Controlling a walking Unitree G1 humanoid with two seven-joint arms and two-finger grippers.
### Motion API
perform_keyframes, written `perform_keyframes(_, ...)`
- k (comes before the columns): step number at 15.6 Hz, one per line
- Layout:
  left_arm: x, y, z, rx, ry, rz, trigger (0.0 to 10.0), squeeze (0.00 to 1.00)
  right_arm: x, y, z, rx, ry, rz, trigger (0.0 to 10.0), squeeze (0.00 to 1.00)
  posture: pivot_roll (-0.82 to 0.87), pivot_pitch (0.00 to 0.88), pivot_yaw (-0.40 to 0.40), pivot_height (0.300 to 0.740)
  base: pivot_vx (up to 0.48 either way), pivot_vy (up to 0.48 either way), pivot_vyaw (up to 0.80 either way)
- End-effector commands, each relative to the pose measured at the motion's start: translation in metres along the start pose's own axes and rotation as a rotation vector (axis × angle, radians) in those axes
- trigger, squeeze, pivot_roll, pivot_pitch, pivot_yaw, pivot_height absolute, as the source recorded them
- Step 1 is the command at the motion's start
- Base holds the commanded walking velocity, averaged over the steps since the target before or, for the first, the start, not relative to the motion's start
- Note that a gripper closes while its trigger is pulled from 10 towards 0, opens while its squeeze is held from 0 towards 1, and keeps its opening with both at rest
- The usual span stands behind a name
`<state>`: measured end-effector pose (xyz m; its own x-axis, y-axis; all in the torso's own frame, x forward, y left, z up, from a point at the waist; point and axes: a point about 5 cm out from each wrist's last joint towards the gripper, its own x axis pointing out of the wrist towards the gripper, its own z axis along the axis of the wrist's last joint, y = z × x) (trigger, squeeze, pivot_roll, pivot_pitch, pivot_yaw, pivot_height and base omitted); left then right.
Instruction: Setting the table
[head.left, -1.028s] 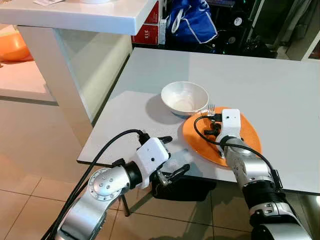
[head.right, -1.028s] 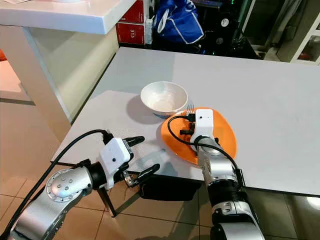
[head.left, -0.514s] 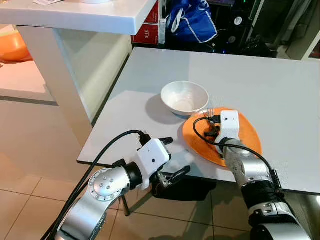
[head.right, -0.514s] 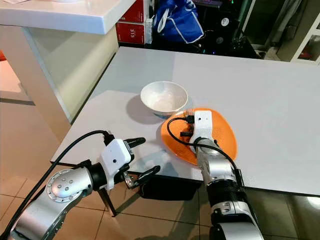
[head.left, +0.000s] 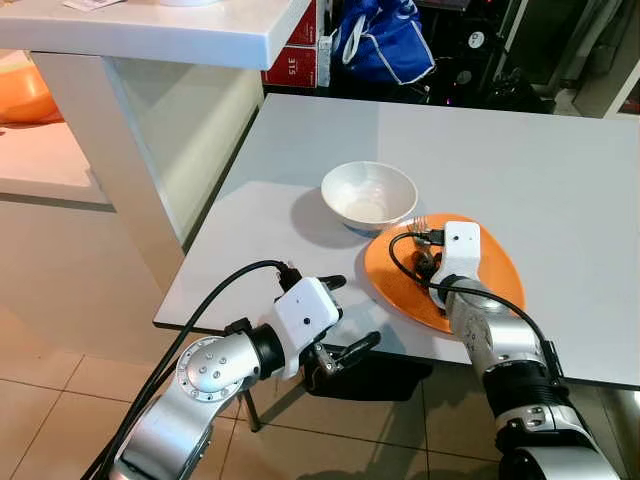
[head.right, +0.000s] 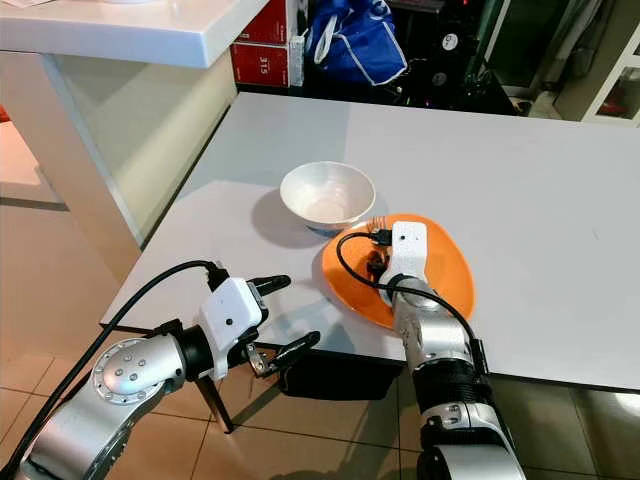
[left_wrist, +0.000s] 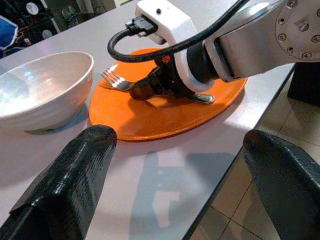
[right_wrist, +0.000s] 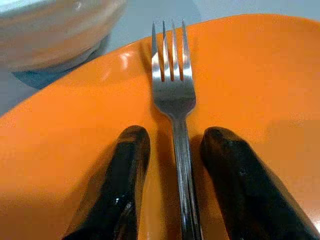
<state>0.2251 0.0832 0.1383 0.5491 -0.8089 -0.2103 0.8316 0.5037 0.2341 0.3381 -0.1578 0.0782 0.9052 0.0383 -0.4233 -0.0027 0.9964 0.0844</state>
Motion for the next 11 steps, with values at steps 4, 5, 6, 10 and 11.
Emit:
perform_keyframes(4,0.001,0.001,0.006,0.020,-0.011,-0.008,10.0,0.00,-0.003,0.001,0.017,0.019,-0.054,0.044,10.0,1.00,-0.12,0.000,0.001,0.740,0.000,0.000,0.00)
perform_keyframes(5,0.001,0.001,0.006,0.021,-0.012,-0.009,10.0,0.00,-0.004,0.000,0.018,0.025,-0.059,0.040,10.0,1.00,-0.12,0.000,0.001,0.740,0.000,0.000,0.00)
perform_keyframes(6,0.002,0.002,0.006,0.021,-0.013,-0.010,10.0,0.00,-0.004,-0.001,0.020,0.034,-0.068,0.035,10.0,1.00,-0.12,0.000,0.002,0.740,0.000,0.000,0.00)
perform_keyframes(10,0.003,0.005,0.006,0.034,-0.019,0.025,10.0,0.00,-0.011,-0.017,0.035,0.014,-0.129,-0.057,10.0,0.00,-0.11,0.000,-0.004,0.740,0.000,0.000,0.00)
perform_keyframes(11,0.006,0.008,0.005,0.032,-0.029,0.098,10.0,0.00,-0.017,-0.024,0.045,0.045,-0.174,-0.082,10.0,0.00,-0.11,0.000,-0.008,0.740,0.000,0.000,0.00)
